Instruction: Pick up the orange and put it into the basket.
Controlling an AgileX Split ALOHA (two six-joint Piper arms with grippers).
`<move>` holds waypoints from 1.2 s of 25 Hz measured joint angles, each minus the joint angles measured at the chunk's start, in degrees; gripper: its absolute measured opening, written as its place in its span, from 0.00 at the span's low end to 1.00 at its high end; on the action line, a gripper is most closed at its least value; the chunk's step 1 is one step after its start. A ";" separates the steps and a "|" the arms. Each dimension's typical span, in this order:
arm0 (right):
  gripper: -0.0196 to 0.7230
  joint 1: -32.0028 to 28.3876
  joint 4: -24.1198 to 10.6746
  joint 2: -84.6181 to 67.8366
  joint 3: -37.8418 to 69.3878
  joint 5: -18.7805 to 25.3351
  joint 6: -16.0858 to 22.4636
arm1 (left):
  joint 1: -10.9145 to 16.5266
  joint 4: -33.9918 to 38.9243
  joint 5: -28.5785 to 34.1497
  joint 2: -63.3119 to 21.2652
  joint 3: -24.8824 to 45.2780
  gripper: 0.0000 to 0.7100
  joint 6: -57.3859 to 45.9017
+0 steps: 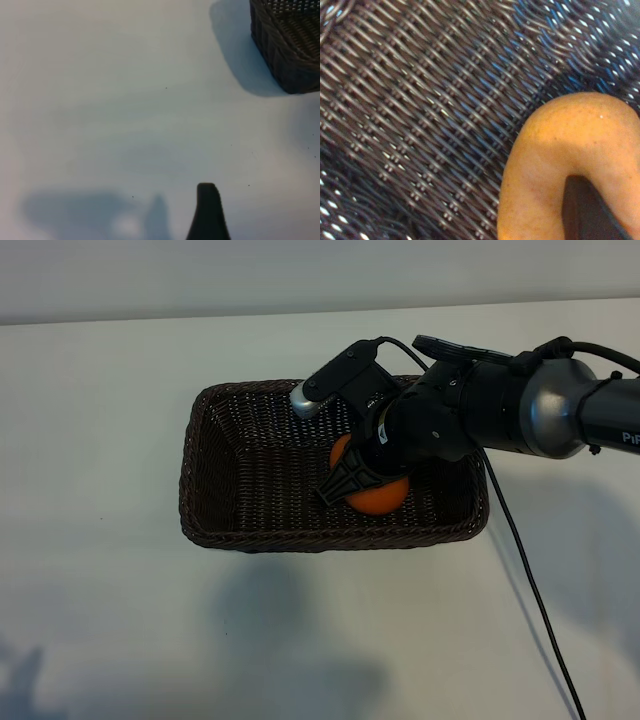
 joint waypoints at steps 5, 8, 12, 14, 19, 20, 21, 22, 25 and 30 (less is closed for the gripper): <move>0.14 0.00 0.00 0.11 0.00 0.00 0.00 | 0.00 0.00 0.00 0.00 0.00 0.76 0.00; 0.14 0.00 0.00 0.46 -0.11 -0.08 0.00 | 0.00 0.00 0.00 0.00 0.00 0.76 0.00; 0.19 0.00 -0.05 0.57 -0.17 -0.12 -0.07 | 0.00 0.00 0.00 0.00 0.00 0.76 0.00; 0.32 0.00 -0.17 0.57 -0.17 -0.06 -0.07 | 0.00 0.00 0.00 0.00 0.00 0.76 0.00; 0.85 0.00 -0.22 0.57 -0.17 1.28 -0.07 | 0.00 0.00 0.00 0.00 0.00 0.76 0.00; 0.92 0.00 -0.22 0.46 -0.17 1.54 -0.07 | 0.00 0.00 0.00 0.00 0.00 0.76 0.00; 0.95 0.00 -0.22 0.32 -0.17 1.74 -0.07 | 0.00 0.00 0.00 0.00 0.00 0.76 0.00; 0.97 0.00 -0.22 -0.10 -0.28 2.48 -0.07 | 0.00 0.00 0.00 0.00 0.00 0.76 -0.11; 0.97 0.00 -0.22 -1.28 -2.62 6.61 0.04 | 0.00 0.00 0.00 0.00 0.00 0.76 -0.11; 0.92 0.00 -0.28 -3.65 -9.13 14.29 0.04 | 0.00 0.00 0.00 0.00 0.00 0.76 -0.11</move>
